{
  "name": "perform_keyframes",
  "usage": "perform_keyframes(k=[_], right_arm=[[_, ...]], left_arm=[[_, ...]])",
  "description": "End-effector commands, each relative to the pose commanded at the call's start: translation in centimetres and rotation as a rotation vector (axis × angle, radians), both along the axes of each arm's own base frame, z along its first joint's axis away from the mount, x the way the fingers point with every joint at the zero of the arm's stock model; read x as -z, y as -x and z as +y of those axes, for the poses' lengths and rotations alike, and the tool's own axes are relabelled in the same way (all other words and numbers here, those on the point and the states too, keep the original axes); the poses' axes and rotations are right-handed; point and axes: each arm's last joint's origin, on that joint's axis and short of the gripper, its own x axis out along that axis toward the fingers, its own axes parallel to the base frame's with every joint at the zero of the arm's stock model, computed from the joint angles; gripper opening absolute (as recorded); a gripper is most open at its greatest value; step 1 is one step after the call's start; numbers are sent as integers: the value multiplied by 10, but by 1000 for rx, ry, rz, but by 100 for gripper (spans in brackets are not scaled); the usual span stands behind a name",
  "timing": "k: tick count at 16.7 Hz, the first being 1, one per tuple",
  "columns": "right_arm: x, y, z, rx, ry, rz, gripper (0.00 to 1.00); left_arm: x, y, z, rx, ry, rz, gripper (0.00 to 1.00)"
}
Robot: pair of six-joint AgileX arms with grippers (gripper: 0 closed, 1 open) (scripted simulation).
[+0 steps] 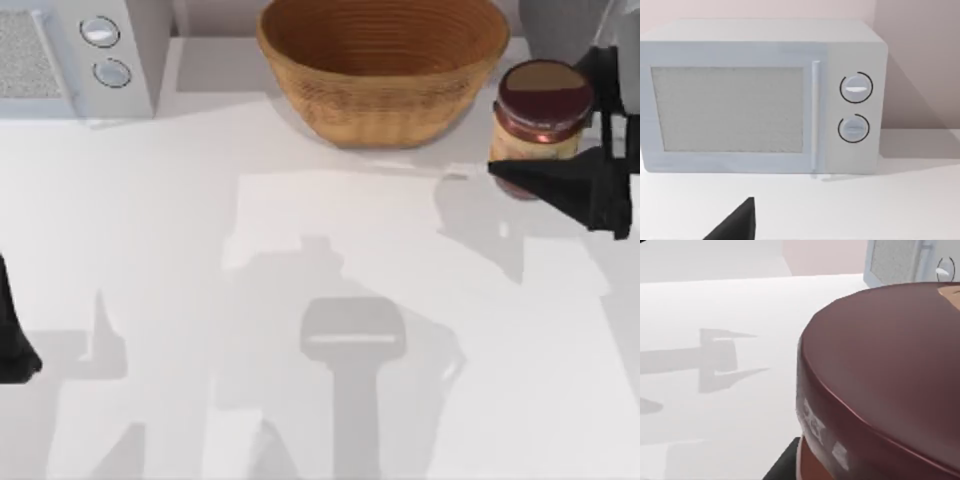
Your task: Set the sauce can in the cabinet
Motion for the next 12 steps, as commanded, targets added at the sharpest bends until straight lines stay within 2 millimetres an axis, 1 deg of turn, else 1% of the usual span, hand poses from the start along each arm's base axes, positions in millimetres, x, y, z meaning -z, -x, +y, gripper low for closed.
perform_keyframes(k=[3, 5, 6, 7, 9, 12], right_arm=[[-31, 47, -11, 198, 54, -40, 0], [-43, 84, -20, 358, 73, -61, 0], [-45, 103, -23, 443, 76, -68, 0], [-44, 121, -27, 529, 74, -73, 0], [-36, 155, -34, 699, 56, -84, 0], [-11, 194, -41, 936, 0, -102, 0]], left_arm=[[0, 0, 0, 0, 0, 0, 100], [0, 0, 0, 0, 0, 0, 100], [0, 0, 0, 0, 0, 0, 100], [0, 0, 0, 0, 0, 0, 100], [0, 0, 0, 0, 0, 0, 100], [0, 0, 0, 0, 0, 0, 100]])
